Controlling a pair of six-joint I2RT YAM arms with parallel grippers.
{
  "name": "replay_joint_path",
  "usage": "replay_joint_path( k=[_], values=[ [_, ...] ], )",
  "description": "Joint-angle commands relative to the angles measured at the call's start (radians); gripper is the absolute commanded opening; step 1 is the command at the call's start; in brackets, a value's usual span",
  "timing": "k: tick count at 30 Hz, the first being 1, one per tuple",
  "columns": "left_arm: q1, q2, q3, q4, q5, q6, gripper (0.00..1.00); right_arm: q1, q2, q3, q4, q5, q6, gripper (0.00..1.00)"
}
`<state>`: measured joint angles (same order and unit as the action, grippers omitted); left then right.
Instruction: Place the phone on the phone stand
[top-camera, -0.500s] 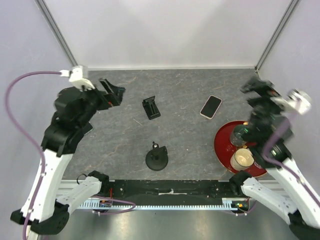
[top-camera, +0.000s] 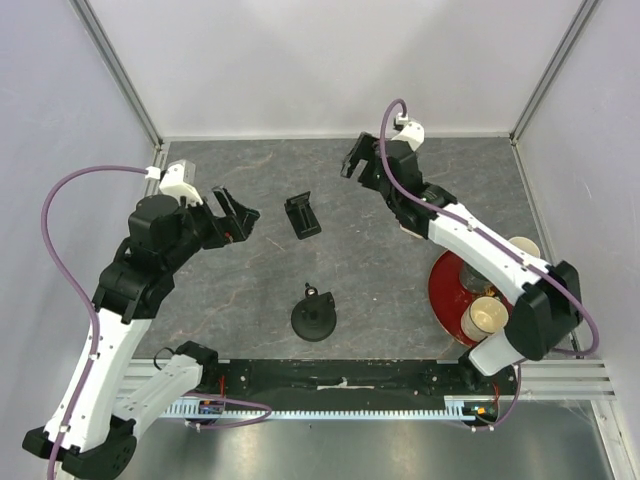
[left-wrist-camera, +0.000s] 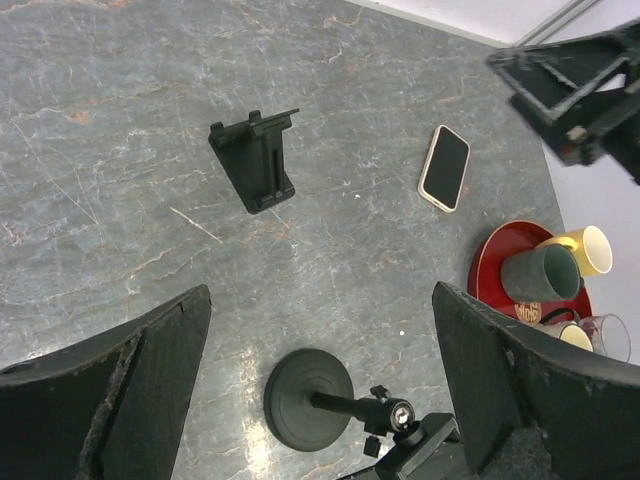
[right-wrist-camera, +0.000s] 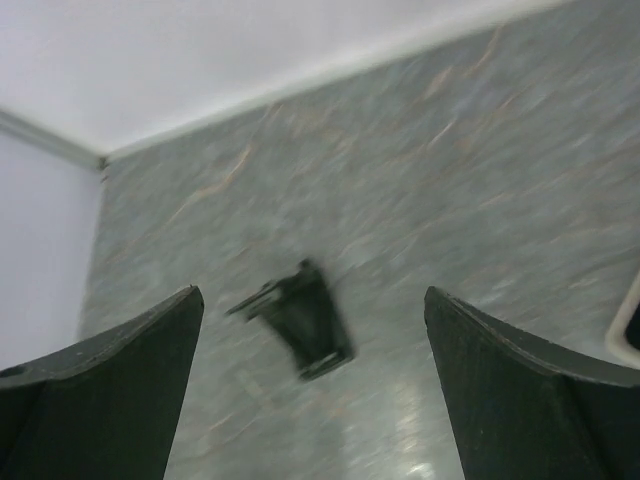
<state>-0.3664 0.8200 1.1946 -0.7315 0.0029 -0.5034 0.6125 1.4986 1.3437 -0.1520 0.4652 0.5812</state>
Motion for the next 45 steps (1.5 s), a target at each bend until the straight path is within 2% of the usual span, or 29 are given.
replay_joint_path(
  k=[1,3,5,12,14,19,23,28,34,37,38,39,43,44,45],
  values=[
    [0.0,-0.033,-0.016,0.003,0.025,-0.038,0.97,-0.003,0.077,0.031,-0.015,-0.298,0.424,0.98],
    [0.0,-0.056,-0.026,0.003,0.022,-0.038,0.97,-0.003,0.118,0.009,0.041,-0.417,0.533,0.98],
    [0.0,-0.068,-0.038,0.004,0.019,-0.043,0.97,-0.003,0.146,-0.034,0.106,-0.462,0.601,0.98],
    [0.0,-0.068,-0.061,0.004,0.063,-0.053,0.97,0.003,0.241,-0.09,0.202,-0.527,0.77,0.98],
    [0.0,-0.061,-0.061,0.006,0.072,-0.058,0.96,0.006,0.285,-0.116,0.297,-0.524,0.804,0.98],
    [0.0,-0.05,-0.079,0.027,0.111,-0.066,0.96,0.006,0.383,-0.069,0.365,-0.504,0.776,0.98],
    [0.0,-0.042,-0.118,0.063,0.126,-0.086,0.96,0.007,0.503,0.02,0.318,-0.473,0.708,0.98],
    [0.0,-0.007,-0.132,0.092,0.166,-0.11,0.96,0.015,0.612,0.127,0.364,-0.517,0.669,0.87],
    [0.0,0.011,-0.119,0.09,0.184,-0.11,0.96,0.032,0.686,0.198,0.393,-0.505,0.643,0.86],
    [0.0,0.011,-0.122,0.092,0.184,-0.113,0.96,0.032,0.729,0.241,0.367,-0.527,0.626,0.74],
    [0.0,0.013,-0.122,0.093,0.184,-0.113,0.95,0.032,0.736,0.244,0.362,-0.527,0.62,0.64],
    [0.0,0.013,-0.124,0.093,0.186,-0.112,0.95,0.033,0.739,0.247,0.359,-0.522,0.609,0.59],
    [0.0,0.016,-0.133,0.099,0.2,-0.11,0.95,0.036,0.75,0.302,0.281,-0.523,0.488,0.39],
    [0.0,0.016,-0.135,0.099,0.203,-0.107,0.95,0.036,0.755,0.319,0.267,-0.551,0.412,0.27],
    [0.0,0.018,-0.136,0.099,0.206,-0.103,0.95,0.03,0.758,0.354,0.253,-0.571,0.351,0.21]
  ],
)
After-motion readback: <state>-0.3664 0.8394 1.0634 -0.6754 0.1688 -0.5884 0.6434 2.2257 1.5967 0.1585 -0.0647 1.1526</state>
